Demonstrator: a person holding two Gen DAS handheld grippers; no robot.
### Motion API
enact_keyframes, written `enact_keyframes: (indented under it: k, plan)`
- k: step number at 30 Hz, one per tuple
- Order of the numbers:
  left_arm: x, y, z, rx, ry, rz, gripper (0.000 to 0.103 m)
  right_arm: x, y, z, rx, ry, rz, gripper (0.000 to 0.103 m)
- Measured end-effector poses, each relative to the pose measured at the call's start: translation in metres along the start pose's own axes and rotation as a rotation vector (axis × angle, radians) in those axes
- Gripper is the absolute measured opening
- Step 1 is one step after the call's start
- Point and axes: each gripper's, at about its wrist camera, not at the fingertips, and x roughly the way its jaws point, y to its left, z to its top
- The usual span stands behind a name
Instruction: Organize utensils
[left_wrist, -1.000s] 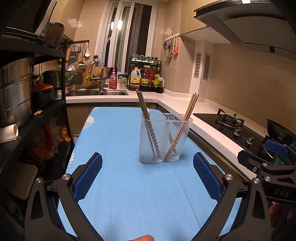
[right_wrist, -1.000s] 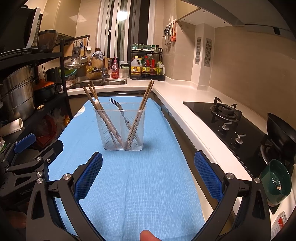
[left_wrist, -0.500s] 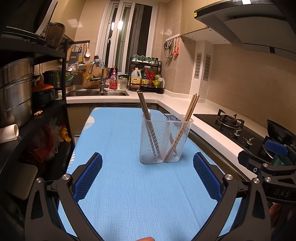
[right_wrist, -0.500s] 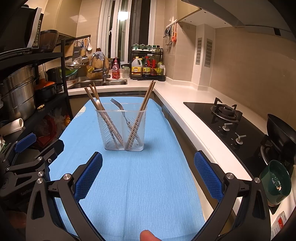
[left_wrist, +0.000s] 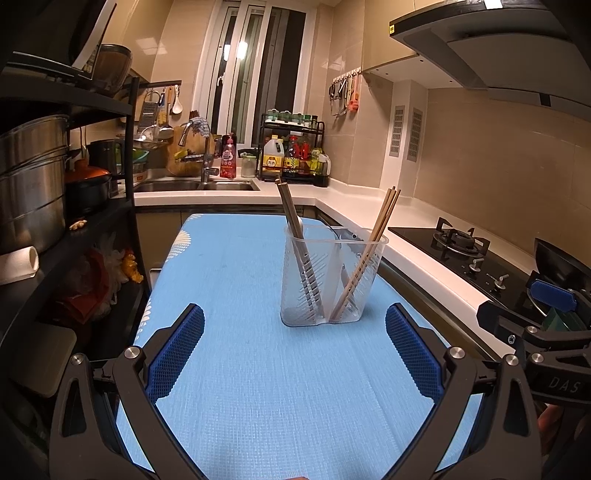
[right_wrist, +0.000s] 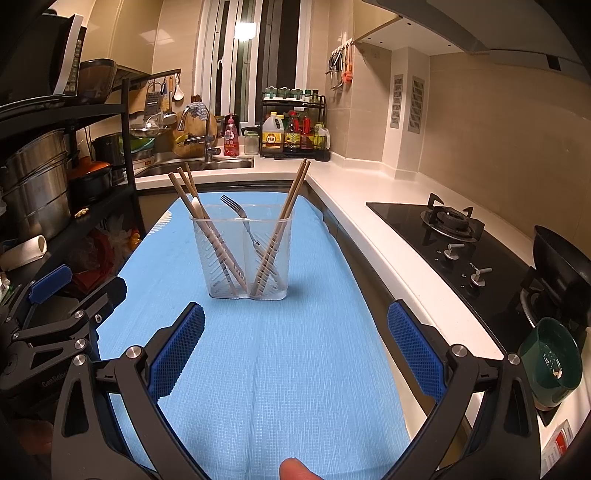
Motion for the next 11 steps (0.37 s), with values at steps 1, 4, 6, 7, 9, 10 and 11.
enact_keyframes:
  k: [1, 4, 6, 7, 9, 10, 11]
  plan:
    - [0.0006, -0.0004, -0.0001, -0.001, 0.000, 0.000, 0.096, 0.0006, -0.0006, -0.0002, 0.001, 0.001, 0.001, 0.098]
    - [0.0022, -0.0019, -0.0013, 0.002, 0.008, 0.002, 0.096, 0.0003, 0.0000, -0.0003, 0.001, 0.000, 0.000, 0.098]
    - [0.0032, -0.0022, -0.0013, 0.003, 0.014, 0.014, 0.096, 0.0004, -0.0003, -0.0003, 0.001, 0.002, 0.001, 0.098]
    - [0.0035, -0.0022, -0.0010, 0.003, 0.017, 0.013, 0.096, 0.0006, -0.0005, -0.0003, 0.001, 0.001, 0.001, 0.098]
    - [0.0037, -0.0018, -0.0010, 0.003, 0.017, 0.015, 0.096, 0.0006, -0.0006, -0.0003, 0.001, 0.001, 0.001, 0.098]
    - [0.0036, -0.0018, -0.0011, 0.003, 0.017, 0.017, 0.096, 0.0006, -0.0006, -0.0003, 0.001, 0.001, 0.001, 0.098]
    - [0.0036, -0.0020, -0.0011, 0.004, 0.017, 0.016, 0.096, 0.0004, -0.0003, -0.0003, 0.001, 0.001, 0.000, 0.098]
